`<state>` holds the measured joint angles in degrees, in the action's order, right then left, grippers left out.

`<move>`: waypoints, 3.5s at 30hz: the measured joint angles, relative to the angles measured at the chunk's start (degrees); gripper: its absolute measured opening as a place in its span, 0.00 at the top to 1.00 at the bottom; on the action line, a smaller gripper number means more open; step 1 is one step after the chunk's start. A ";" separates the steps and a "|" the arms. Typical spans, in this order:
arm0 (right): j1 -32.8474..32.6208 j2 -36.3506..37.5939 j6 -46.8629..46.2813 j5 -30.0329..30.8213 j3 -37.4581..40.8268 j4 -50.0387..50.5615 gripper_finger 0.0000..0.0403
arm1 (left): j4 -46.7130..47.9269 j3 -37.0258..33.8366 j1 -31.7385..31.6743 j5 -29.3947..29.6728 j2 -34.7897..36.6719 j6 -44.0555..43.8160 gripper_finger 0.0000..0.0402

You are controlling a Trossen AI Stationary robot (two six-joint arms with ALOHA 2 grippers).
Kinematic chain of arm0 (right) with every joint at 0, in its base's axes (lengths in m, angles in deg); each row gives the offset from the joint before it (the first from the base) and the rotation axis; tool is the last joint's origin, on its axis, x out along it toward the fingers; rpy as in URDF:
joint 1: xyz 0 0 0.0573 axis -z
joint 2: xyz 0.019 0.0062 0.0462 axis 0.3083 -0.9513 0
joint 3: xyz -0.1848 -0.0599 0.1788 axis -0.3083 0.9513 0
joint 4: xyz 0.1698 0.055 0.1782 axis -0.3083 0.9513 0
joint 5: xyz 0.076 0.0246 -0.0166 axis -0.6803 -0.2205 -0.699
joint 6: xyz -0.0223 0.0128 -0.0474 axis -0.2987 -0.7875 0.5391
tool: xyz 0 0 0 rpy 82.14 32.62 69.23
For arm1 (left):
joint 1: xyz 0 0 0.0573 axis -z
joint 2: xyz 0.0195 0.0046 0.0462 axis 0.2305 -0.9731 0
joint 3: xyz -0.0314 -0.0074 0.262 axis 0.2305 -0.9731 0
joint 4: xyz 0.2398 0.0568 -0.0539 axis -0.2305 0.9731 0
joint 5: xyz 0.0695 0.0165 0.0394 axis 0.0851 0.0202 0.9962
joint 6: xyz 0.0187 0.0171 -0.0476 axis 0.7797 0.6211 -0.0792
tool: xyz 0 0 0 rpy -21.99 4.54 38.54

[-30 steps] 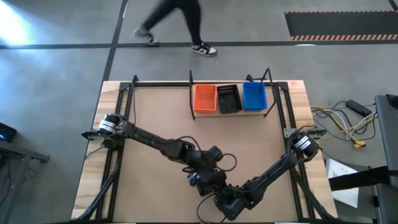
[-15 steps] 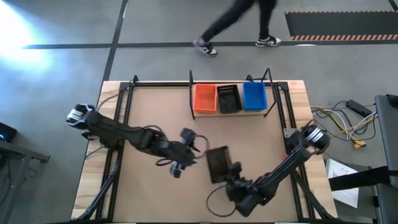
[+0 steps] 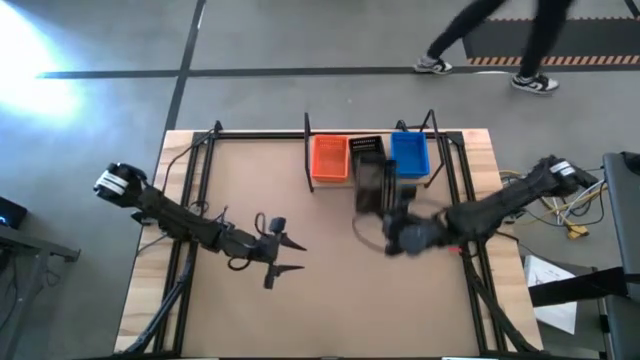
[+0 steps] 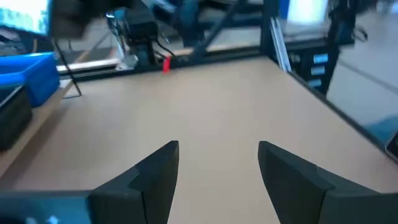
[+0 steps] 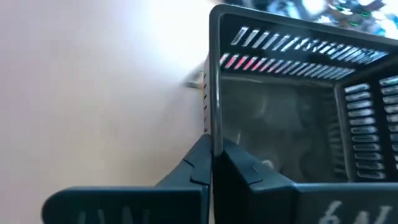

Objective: Stack baskets on shelf by color
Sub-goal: Stack the black basket in the other black baskets on the shelf

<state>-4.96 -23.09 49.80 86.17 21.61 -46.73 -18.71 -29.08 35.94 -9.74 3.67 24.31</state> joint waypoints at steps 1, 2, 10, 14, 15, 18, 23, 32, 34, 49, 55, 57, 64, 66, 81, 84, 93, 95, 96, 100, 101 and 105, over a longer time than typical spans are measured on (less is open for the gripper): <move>2.77 1.55 2.62 -0.51 -0.16 -0.03 0.98 | -2.24 -1.09 0.00 0.14 -0.19 -0.63 0.49; 5.59 2.69 4.93 -1.31 -0.46 0.09 0.98 | -3.71 -1.89 -0.02 0.17 -0.41 -1.42 0.49; 29.96 3.49 19.34 -27.15 -4.14 0.47 0.98 | -6.60 -2.73 0.07 0.95 -2.09 -2.86 0.49; 37.92 -0.72 26.61 -36.01 -6.95 3.93 0.98 | -6.61 -2.37 0.07 1.10 -2.65 -2.88 0.49; 39.17 -1.96 28.29 -36.30 -7.86 5.22 0.98 | -6.56 -2.37 0.07 1.10 -2.72 -2.88 0.49; 41.99 -5.82 32.19 -37.19 -10.67 8.72 0.98 | -6.50 -2.44 0.07 1.10 -2.83 -2.92 0.49; 43.76 -11.55 36.41 -42.58 -15.04 15.18 0.98 | -6.35 -2.54 0.12 1.08 -2.83 -3.06 0.49; 44.81 -15.37 36.45 -42.19 -16.44 17.17 0.98 | -6.35 -2.59 0.81 1.01 -2.83 -3.06 0.49; 45.27 -15.37 35.62 -42.10 -15.99 17.28 0.98 | -6.33 -2.71 0.81 1.00 -2.83 -3.31 0.49; 46.49 -15.19 28.41 -42.77 -15.66 14.07 0.67 | -6.22 -2.87 0.81 0.99 -2.83 -4.29 0.49; 46.47 -15.17 27.98 -47.15 -14.29 13.76 0.56 | -6.24 -2.89 0.76 0.97 -2.83 -4.30 0.49; 46.45 -15.17 27.35 -47.23 -13.25 12.91 0.55 | -6.22 -2.91 0.76 0.97 -2.83 -4.30 0.49; 46.47 -15.17 25.92 -47.05 -8.60 5.55 0.65 | -6.23 -2.91 0.76 0.99 -2.83 -4.30 0.49; 46.47 -15.17 26.05 -47.05 -8.30 4.90 0.72 | -6.24 -2.91 0.76 1.01 -2.83 -4.30 0.49; 46.47 -15.15 24.89 -46.56 -8.39 5.12 0.96 | -6.26 -2.75 0.76 1.14 -2.83 -4.35 0.49; 46.47 -15.11 24.41 -46.57 -8.41 5.12 0.96 | -6.25 -2.72 0.76 1.14 -2.83 -4.35 0.49; 46.47 -14.95 23.73 -46.57 -8.41 5.16 0.97 | -6.28 -2.63 0.76 1.19 -2.83 -4.35 0.49; 46.47 -14.95 23.29 -46.55 -8.41 5.16 0.96 | -6.26 -2.65 0.76 1.19 -2.83 -4.35 0.49; 46.47 -14.95 22.97 -46.55 -8.41 5.18 0.94 | -6.28 -2.65 0.76 1.19 -2.83 -4.35 0.49; 46.56 -14.95 22.61 -46.52 -8.41 5.16 0.86 | -6.28 -2.65 0.76 1.19 -2.83 -4.35 0.49; 46.56 -14.95 22.62 -46.45 -8.41 5.16 0.83 | -6.28 -2.65 0.76 1.19 -2.83 -4.35 0.49; 46.56 -13.95 22.87 -43.01 -8.42 5.40 0.72 | -6.26 -2.74 0.76 1.19 -2.83 -4.37 0.49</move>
<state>41.60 -37.04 72.68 43.16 13.19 -41.33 -24.97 -31.82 36.70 -8.55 0.84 19.94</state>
